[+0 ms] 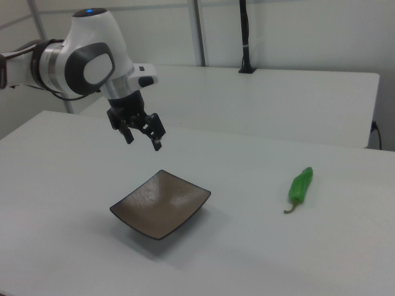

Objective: Chili peppers are placed on a ceramic plate
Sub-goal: 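Move the open gripper from above the plate down to the green chili pepper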

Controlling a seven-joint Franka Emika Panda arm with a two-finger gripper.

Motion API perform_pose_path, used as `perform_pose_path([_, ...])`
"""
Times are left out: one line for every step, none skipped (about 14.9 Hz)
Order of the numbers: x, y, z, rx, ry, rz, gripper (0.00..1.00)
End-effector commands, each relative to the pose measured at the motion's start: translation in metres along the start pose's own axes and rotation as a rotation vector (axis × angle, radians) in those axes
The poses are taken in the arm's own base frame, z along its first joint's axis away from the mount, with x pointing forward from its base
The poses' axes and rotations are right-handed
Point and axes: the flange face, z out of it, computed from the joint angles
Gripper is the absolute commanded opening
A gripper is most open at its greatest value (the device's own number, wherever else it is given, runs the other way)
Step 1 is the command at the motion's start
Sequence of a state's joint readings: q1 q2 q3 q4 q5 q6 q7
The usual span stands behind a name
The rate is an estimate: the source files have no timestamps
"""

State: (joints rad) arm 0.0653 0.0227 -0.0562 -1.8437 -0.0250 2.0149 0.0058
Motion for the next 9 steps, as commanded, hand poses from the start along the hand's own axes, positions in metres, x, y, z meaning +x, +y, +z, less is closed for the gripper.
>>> perform_pose_path([0.014,0.036,0.012,-0.029,0.065,-0.042,1.0])
perform_pose_path([0.02,0.053,0.013,-0.036,0.087,-0.034,1.0])
perform_pose_path([0.028,0.067,0.016,-0.044,0.103,-0.018,1.0])
perform_pose_path([0.039,0.082,0.02,-0.05,0.121,0.007,1.0])
perform_pose_path([0.051,0.1,0.022,-0.061,0.147,0.037,1.0])
perform_pose_path([0.061,0.114,0.028,-0.07,0.167,0.057,1.0])
perform_pose_path([0.068,0.128,0.037,-0.077,0.178,0.078,1.0])
perform_pose_path([0.076,0.146,0.051,-0.093,0.205,0.098,1.0])
perform_pose_path([0.08,0.16,0.059,-0.103,0.229,0.114,1.0])
